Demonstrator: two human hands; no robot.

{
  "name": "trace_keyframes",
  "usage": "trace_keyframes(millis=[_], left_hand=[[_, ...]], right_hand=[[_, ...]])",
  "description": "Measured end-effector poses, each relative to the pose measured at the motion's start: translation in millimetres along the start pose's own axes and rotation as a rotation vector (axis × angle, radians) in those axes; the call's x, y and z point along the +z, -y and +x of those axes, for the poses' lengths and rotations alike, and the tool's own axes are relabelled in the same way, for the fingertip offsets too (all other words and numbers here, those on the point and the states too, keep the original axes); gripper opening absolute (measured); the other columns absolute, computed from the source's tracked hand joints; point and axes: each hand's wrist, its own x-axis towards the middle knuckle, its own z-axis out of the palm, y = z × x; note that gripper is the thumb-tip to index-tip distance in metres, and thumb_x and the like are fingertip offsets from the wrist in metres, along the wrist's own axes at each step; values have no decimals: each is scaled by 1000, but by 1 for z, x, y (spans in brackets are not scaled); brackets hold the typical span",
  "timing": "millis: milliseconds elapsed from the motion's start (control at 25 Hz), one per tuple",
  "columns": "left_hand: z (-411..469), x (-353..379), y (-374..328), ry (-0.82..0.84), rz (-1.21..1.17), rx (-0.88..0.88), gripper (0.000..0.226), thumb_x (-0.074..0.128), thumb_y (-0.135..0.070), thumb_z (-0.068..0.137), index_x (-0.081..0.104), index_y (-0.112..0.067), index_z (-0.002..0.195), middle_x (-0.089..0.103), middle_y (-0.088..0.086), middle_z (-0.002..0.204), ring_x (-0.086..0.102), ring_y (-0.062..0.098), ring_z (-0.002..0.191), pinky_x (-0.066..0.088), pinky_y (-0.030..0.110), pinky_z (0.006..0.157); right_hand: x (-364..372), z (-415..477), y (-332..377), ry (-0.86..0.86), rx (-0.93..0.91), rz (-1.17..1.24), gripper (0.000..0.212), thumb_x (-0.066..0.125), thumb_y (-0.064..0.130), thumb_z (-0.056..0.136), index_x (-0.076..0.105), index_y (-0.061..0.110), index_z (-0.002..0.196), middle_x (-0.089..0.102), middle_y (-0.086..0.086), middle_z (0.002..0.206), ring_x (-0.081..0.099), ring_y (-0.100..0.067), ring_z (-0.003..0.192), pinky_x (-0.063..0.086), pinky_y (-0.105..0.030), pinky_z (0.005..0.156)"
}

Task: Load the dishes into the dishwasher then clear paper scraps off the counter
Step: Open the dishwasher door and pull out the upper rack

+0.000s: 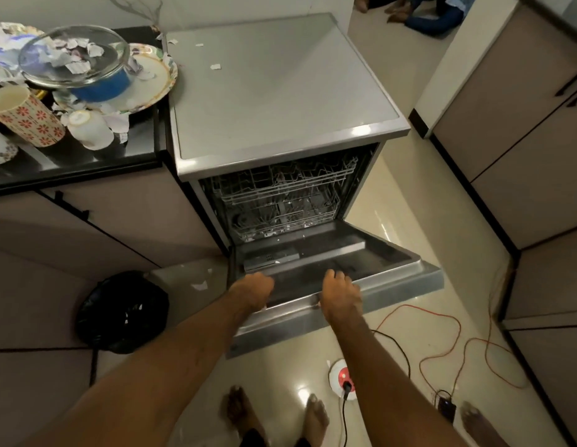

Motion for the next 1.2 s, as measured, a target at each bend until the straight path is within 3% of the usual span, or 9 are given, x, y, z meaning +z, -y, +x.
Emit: trace_keyframes(millis=[80,160,280,400,560,720,800,960,1200], left_hand=[[7,17,-6,-19,10,-6,38,64,-22,93,53,-16,128,59,16,131,61,36,118,54,48,97],[15,33,-10,-35,57,-13,76,78,-31,85,38,-20,149,46,16,150,48,36,137,43,51,111],[25,63,-16,-16,157,-4,139,92,-48,68,-5,-23,164,-4,13,171,-2,37,158,7,58,126],[40,97,-22,2,202,-16,161,93,-60,57,-28,-26,158,-33,11,164,-28,39,151,-12,64,121],[66,158,-24,-9,184,-29,167,90,-70,51,-35,-28,154,-41,13,159,-32,42,148,-20,63,115],[93,224,-26,-6,164,-40,169,86,-77,48,-34,-27,155,-43,15,158,-34,44,147,-17,63,114],[103,253,-27,-9,145,-38,171,87,-77,45,-34,-27,155,-45,14,158,-37,43,146,-17,63,114],[122,309,-32,-52,113,-42,172,85,-81,43,-36,-28,153,-49,13,155,-48,39,138,-19,65,115],[151,370,-38,-89,142,-24,166,81,-83,50,-37,-27,153,-48,14,156,-40,41,144,-6,67,120]], right_hand=[[23,-3,-4,-11,-92,-81,57,67,25,98,43,12,148,48,-14,150,47,-30,138,40,-45,115],[43,2,-10,30,-160,-102,85,72,28,95,24,16,163,22,-18,169,22,-36,156,21,-55,126],[72,11,-22,76,-266,-180,115,78,34,90,-8,25,167,-14,-17,174,-9,-39,161,0,-65,127],[105,17,-38,118,-334,-238,139,86,50,79,-21,27,164,-28,-17,170,-18,-42,158,-6,-70,124],[164,25,-67,259,-383,-234,150,86,68,69,-25,28,163,-30,-15,169,-23,-42,156,-10,-71,122],[227,36,-93,571,-348,95,141,83,70,73,-21,37,163,-26,-6,172,-22,-33,158,-10,-64,125],[254,42,-101,627,-298,165,137,81,70,76,-19,38,164,-23,-3,173,-17,-31,160,-5,-63,126],[309,44,-101,552,-230,123,148,87,68,68,-22,34,163,-28,-5,172,-18,-34,160,-5,-66,125],[384,53,-98,370,-272,-50,159,83,77,64,-37,29,156,-40,-12,165,-28,-40,155,-5,-73,122]])
